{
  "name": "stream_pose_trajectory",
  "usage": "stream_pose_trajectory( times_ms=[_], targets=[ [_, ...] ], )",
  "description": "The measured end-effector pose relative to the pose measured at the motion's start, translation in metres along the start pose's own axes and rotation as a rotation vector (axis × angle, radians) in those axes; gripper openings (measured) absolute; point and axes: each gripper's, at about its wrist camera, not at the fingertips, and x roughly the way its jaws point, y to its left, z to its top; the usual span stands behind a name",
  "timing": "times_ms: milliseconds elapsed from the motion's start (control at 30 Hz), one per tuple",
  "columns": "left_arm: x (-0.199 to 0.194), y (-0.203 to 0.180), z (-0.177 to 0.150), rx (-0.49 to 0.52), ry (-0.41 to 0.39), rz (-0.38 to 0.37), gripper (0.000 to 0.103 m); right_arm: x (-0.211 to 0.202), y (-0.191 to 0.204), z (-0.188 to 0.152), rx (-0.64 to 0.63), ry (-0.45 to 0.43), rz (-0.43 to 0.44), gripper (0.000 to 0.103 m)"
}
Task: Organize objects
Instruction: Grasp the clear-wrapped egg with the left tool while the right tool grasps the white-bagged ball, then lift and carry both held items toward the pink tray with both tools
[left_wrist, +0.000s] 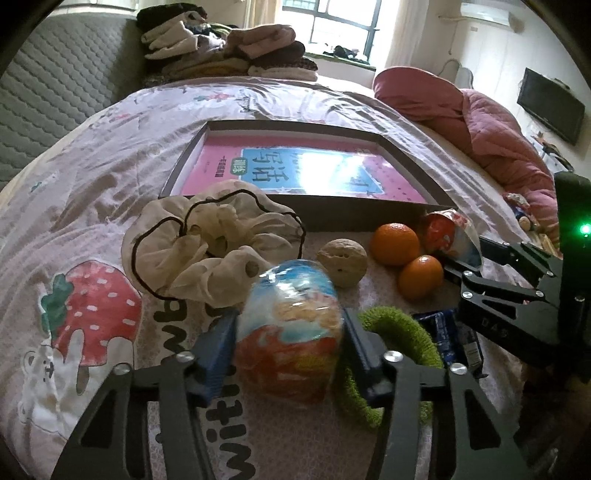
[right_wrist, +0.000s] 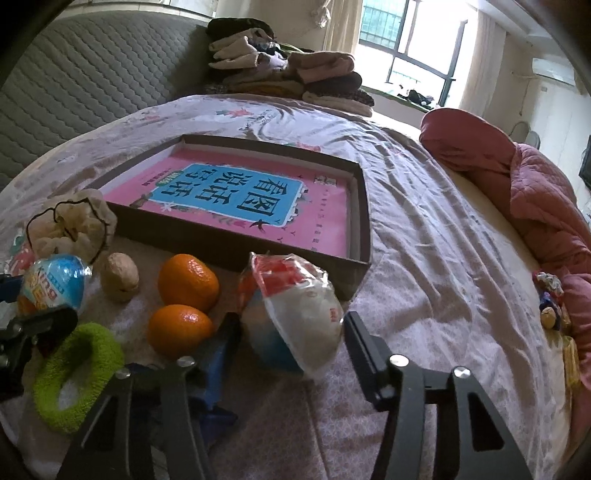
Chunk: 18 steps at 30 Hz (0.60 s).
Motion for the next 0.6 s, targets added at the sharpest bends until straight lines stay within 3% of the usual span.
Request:
stream_pose_trajectory(
  times_ms=[600],
  targets=[
    [-0.044, 0.002, 0.006, -0.004, -0.097, -0.008, 0.053, -0.036, -0.007, 0.004, 0.054, -0.113, 0.037, 0.056]
  ],
)
